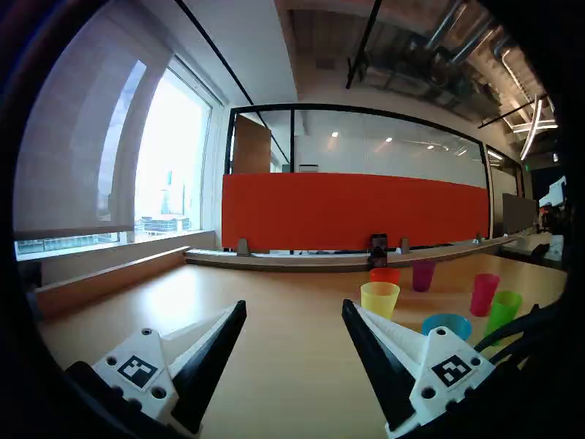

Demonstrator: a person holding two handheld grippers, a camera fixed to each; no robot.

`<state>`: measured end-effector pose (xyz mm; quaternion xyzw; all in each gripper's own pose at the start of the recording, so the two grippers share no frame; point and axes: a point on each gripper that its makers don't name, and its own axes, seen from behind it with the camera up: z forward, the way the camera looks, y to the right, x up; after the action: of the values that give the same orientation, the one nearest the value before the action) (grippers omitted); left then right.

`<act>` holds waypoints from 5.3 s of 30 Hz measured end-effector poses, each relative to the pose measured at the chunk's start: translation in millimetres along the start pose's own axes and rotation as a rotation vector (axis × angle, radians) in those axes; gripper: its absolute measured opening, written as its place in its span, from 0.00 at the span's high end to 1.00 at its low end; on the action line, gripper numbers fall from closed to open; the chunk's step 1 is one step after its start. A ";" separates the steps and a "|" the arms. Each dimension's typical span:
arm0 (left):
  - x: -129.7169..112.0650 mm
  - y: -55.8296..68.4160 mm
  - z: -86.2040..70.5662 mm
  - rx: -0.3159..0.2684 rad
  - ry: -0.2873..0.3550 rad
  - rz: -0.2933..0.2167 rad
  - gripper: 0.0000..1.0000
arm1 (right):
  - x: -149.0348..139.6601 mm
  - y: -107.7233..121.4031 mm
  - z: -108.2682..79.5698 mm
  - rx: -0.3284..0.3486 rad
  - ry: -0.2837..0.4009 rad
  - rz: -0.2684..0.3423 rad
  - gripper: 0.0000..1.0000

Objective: Pour water

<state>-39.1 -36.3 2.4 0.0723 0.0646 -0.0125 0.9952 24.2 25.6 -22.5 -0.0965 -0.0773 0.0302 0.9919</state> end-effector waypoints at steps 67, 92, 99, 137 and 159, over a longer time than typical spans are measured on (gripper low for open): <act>-4.7 -4.3 1.5 0.030 -0.007 0.015 0.03 | -17.1 7.7 26.5 0.106 0.185 -0.024 0.01; -4.6 -5.2 1.7 0.030 -0.007 0.015 0.03 | -82.3 -9.2 39.6 0.173 0.192 -0.024 0.01; -4.7 -4.7 2.2 0.029 -0.007 0.015 0.03 | -87.6 -15.2 37.6 0.176 0.189 -0.039 0.01; -4.9 -5.2 1.4 0.030 -0.007 0.015 0.03 | -95.5 -22.3 39.9 0.184 0.159 -0.056 0.01; -1.6 -5.5 1.0 0.029 -0.009 0.015 0.02 | -96.4 -22.4 39.7 0.184 0.159 -0.056 0.01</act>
<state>-40.7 -41.9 2.8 0.0873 0.0596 -0.0062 0.9944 -76.2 3.8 6.1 -0.0051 0.0022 0.0017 1.0000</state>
